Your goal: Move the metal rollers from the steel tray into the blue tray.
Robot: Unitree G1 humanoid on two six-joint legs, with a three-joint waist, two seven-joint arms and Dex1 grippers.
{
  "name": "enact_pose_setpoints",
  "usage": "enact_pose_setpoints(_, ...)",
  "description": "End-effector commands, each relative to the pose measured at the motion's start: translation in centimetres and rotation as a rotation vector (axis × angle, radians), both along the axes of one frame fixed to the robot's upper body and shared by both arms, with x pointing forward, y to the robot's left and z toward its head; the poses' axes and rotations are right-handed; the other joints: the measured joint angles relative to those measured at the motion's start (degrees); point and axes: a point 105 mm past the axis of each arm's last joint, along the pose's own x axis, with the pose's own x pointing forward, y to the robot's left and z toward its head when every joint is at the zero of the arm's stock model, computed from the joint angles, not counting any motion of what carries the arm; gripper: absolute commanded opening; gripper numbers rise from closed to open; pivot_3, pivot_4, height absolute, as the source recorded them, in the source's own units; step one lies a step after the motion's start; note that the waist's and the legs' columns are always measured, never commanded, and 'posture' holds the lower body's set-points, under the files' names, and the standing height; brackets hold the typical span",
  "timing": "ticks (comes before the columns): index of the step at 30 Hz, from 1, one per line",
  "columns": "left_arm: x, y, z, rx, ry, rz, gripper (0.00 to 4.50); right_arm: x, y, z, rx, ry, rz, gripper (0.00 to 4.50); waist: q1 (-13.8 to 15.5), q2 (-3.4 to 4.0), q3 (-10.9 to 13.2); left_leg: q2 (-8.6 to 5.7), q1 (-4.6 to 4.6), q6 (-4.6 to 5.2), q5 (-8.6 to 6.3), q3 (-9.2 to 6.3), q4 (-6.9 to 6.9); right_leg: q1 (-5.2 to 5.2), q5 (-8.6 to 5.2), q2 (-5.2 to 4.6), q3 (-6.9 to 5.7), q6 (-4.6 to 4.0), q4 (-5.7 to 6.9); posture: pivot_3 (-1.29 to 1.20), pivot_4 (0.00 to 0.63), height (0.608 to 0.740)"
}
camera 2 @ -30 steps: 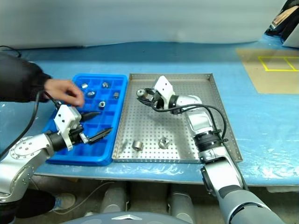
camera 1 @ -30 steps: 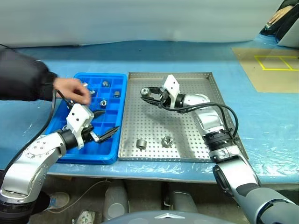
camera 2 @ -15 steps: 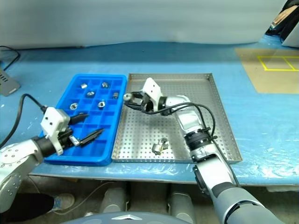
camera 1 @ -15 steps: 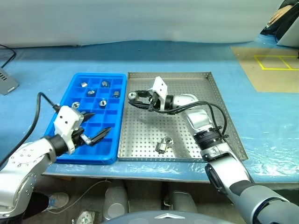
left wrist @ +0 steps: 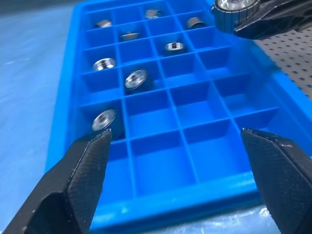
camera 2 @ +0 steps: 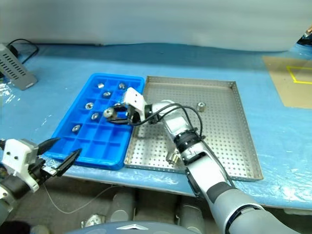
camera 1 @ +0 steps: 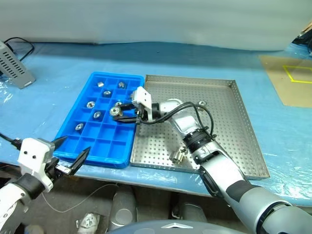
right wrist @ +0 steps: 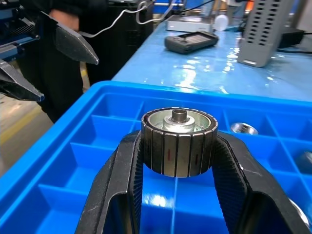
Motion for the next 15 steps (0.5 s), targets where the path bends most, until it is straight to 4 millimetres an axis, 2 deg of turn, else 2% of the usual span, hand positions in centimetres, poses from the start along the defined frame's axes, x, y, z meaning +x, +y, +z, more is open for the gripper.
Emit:
enact_pose_setpoints(1, -0.9, -0.1, 1.3, 0.041, -0.055, 0.022, 4.49, -0.9, 1.7, 0.5, 0.002, -0.044, 0.064, 1.63, 1.0, 0.00, 0.0, 0.00, 0.00, 0.00, 0.00, -0.02, -0.08, -0.01, -0.01, 0.00, -0.01, 0.01, -0.02, 0.63, 0.150, 0.740)
enact_pose_setpoints(7, -1.1, -1.0, 0.9, 0.021, -0.044, 0.001, 4.49, -2.0, 2.8, -1.8, -0.053, -0.040, 0.105, 1.63, 3.8, 0.06, 0.0, -0.02, 0.02, -0.01, 0.00, -0.05, -0.28, -0.01, -0.07, 0.01, 0.01, 0.08, -0.11, 0.62, 0.150, 0.740)
enact_pose_setpoints(14, -0.1, -1.4, 0.7, 0.019, -0.044, -0.043, 4.49, -1.1, 1.9, -2.8, -0.068, -0.058, 0.024, 1.63, 5.7, 0.09, 0.1, -0.04, 0.18, -0.03, 0.00, -0.06, -0.33, 0.04, -0.19, 0.01, 0.07, 0.30, -0.03, 0.58, 0.150, 0.740)
enact_pose_setpoints(15, 0.1, -1.5, 0.7, 0.019, -0.045, -0.049, 4.49, -1.1, 1.8, -2.9, -0.067, -0.059, 0.023, 2.35, 5.7, 0.09, 0.1, -0.04, 0.19, -0.03, 0.00, -0.06, -0.33, 0.05, -0.19, 0.02, 0.08, 0.30, -0.02, 0.56, 0.150, 0.740)
